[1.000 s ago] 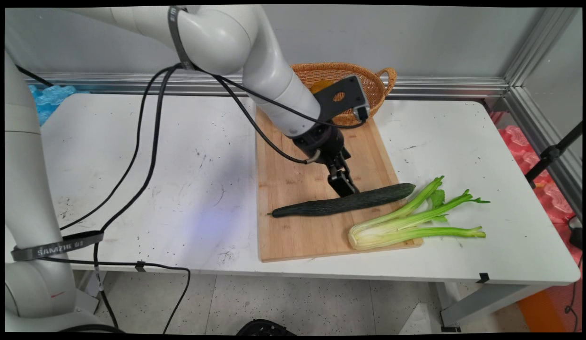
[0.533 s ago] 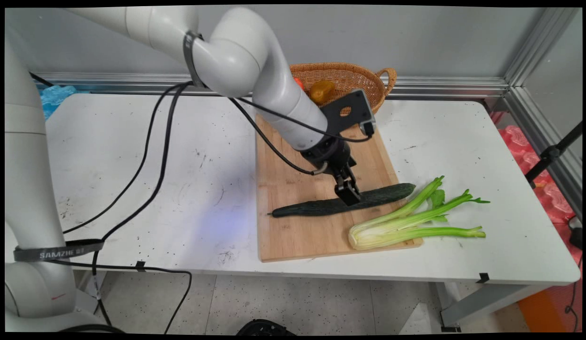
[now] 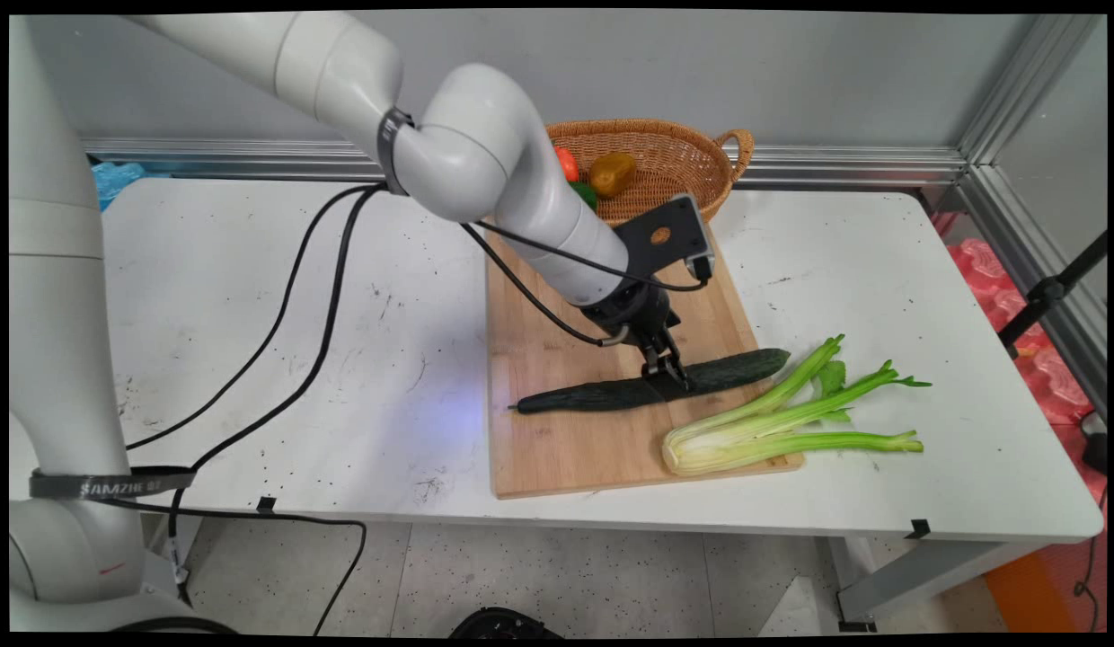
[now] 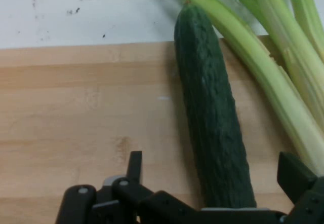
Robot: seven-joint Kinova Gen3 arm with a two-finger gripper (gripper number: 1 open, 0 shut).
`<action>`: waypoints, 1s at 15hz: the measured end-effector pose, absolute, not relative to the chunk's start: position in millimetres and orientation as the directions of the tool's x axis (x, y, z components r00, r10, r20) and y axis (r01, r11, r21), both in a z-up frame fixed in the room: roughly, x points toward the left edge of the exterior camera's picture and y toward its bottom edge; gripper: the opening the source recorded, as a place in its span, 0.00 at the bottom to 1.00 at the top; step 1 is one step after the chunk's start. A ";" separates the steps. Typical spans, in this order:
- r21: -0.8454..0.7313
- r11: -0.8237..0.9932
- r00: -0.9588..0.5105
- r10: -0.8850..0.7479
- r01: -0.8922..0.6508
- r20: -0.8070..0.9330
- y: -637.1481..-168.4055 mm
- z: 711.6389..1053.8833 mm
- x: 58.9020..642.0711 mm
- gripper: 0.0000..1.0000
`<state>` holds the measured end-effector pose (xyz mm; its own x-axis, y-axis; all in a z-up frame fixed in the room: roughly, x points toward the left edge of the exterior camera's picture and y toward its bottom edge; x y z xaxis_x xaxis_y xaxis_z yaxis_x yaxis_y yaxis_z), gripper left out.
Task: Pick up the cucumber from the cutting board
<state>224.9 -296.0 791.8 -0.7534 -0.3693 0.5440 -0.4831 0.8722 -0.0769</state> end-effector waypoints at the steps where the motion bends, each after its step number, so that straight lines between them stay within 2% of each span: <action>1: -0.075 0.872 -0.752 -0.371 -0.485 0.545 -296.9 787.7 224.6 1.00; 13: -0.044 0.857 -0.730 -0.409 -0.513 0.548 -303.4 757.9 223.9 1.00; 14: -0.037 0.856 -0.727 -0.414 -0.515 0.548 -303.3 756.5 223.5 0.00; 15: -0.031 0.855 -0.724 -0.418 -0.517 0.548 -303.3 755.3 223.1 0.00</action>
<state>223.1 -303.3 755.3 -0.7241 -0.4184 0.5483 -0.5174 0.8552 -0.0307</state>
